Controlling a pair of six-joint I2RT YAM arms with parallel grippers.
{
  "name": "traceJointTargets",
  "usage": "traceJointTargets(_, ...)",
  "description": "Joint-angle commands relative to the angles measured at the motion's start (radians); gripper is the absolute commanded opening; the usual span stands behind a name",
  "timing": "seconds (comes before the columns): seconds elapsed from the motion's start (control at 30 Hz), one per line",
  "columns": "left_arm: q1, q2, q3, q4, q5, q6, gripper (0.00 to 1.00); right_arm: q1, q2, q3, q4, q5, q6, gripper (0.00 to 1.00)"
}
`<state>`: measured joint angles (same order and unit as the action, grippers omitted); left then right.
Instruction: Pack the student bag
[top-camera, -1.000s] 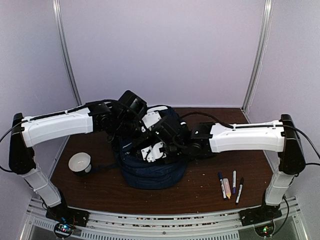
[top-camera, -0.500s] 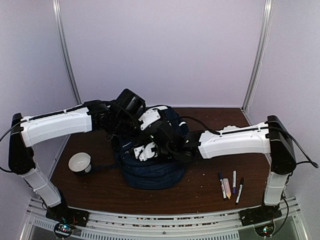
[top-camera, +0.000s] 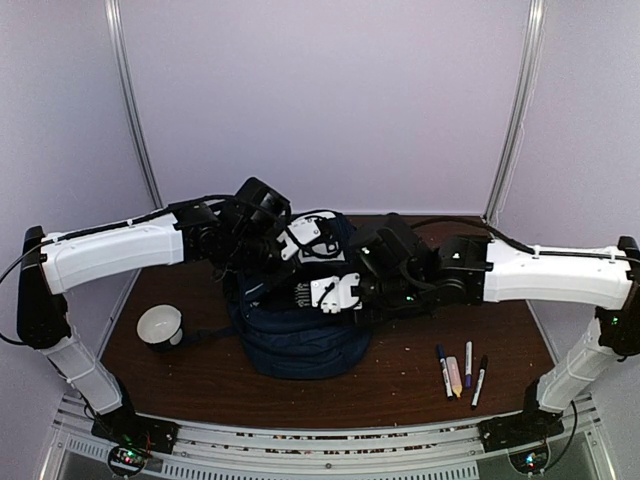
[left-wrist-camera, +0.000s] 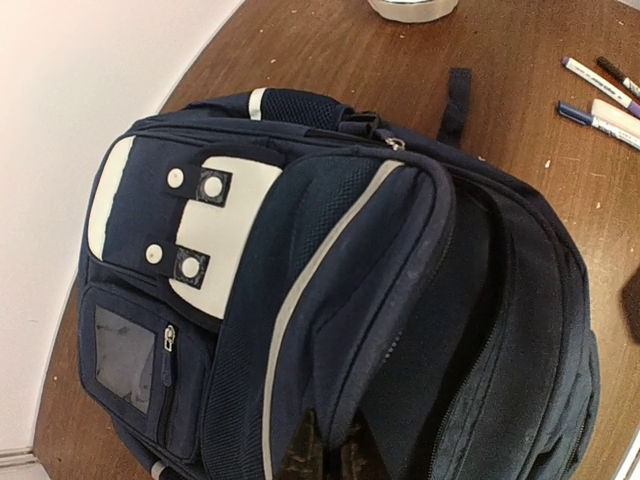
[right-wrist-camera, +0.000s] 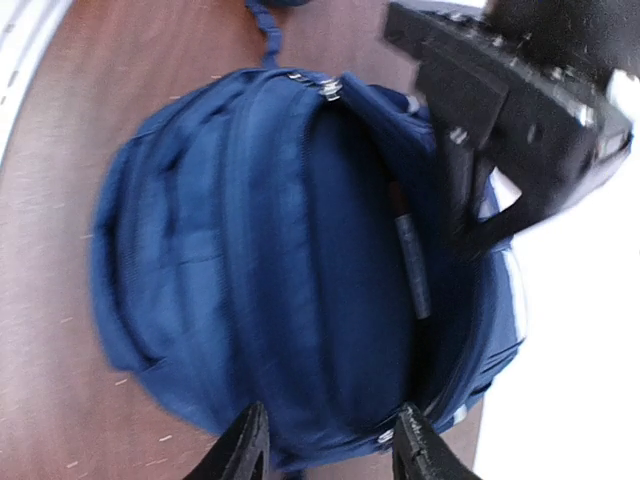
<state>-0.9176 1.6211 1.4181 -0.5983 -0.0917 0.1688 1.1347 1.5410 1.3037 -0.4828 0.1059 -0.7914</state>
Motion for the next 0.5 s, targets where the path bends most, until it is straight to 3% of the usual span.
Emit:
traceJointTargets(0.0,0.017,-0.017,0.016,0.132,-0.015,-0.049,0.0,0.004,-0.113,-0.1,-0.219,-0.132,0.121,0.42)
traceJointTargets(0.13,0.018,-0.04,-0.01,0.173,-0.03,-0.12,0.0,-0.053,-0.241,-0.27,-0.314,-0.139,0.143,0.39)
traceJointTargets(0.3,0.019,-0.052,-0.026,0.172,0.003,-0.154,0.0,-0.235,-0.37,-0.388,-0.433,-0.193,0.148,0.38)
traceJointTargets(0.47,0.019,-0.039,-0.002,0.121,-0.006,-0.134,0.0,-0.383,-0.48,-0.474,-0.521,-0.111,0.072,0.36)
